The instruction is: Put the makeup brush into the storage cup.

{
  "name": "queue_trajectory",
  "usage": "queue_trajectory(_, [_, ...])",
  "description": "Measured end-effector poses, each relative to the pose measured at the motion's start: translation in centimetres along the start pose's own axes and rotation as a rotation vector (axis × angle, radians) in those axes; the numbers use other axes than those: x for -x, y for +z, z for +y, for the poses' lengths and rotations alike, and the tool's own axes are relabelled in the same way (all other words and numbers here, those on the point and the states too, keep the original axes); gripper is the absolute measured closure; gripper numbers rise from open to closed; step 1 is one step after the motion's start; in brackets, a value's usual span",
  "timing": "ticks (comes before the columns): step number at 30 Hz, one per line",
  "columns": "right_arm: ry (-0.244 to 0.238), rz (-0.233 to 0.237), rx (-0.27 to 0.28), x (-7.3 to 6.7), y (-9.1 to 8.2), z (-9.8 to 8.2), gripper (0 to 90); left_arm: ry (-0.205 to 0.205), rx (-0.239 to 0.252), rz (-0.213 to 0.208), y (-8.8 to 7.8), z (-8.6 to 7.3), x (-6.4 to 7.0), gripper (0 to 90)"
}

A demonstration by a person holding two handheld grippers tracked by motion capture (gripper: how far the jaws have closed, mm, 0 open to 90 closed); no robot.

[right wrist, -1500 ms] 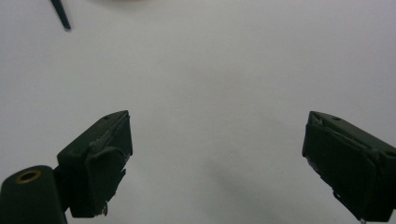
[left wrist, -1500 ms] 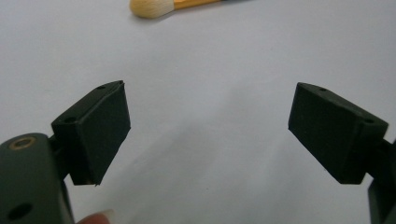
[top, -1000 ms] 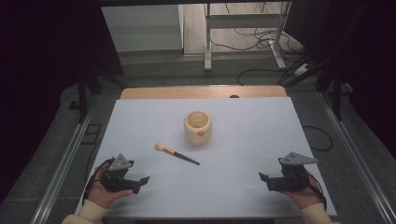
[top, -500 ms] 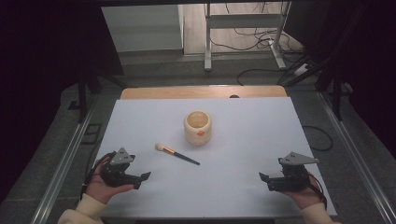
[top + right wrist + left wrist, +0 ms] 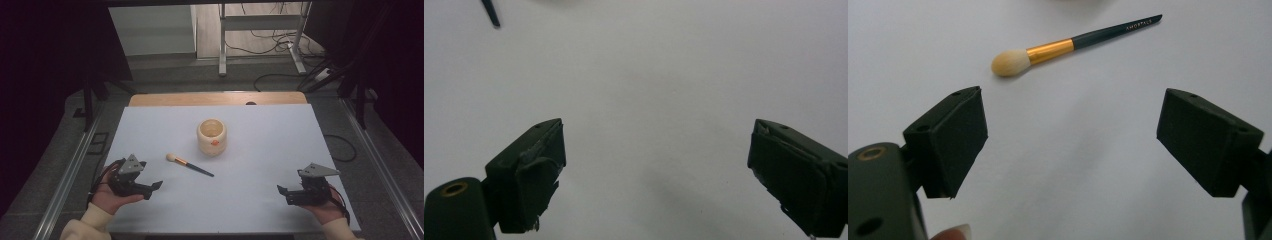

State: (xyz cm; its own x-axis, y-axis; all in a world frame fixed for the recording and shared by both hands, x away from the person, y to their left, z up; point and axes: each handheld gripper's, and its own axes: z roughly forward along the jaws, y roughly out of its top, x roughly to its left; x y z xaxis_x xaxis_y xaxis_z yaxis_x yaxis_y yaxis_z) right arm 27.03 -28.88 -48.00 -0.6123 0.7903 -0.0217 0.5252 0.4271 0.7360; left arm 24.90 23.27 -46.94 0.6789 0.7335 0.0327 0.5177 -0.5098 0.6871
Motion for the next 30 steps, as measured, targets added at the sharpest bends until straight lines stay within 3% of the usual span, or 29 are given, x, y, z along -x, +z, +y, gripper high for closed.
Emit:
queue_trajectory(9, [0.000, -0.002, -0.005, 0.0, 0.0, 0.0, 8.6, 0.097, 0.005, 0.006, 0.1, 0.4, 0.1, 14.8])
queue_trajectory(30, [0.003, -0.003, -0.015, 0.1, 0.1, -0.1, 8.7, 0.176, 0.031, -0.040, 0.4, 2.3, -0.2, 16.2])
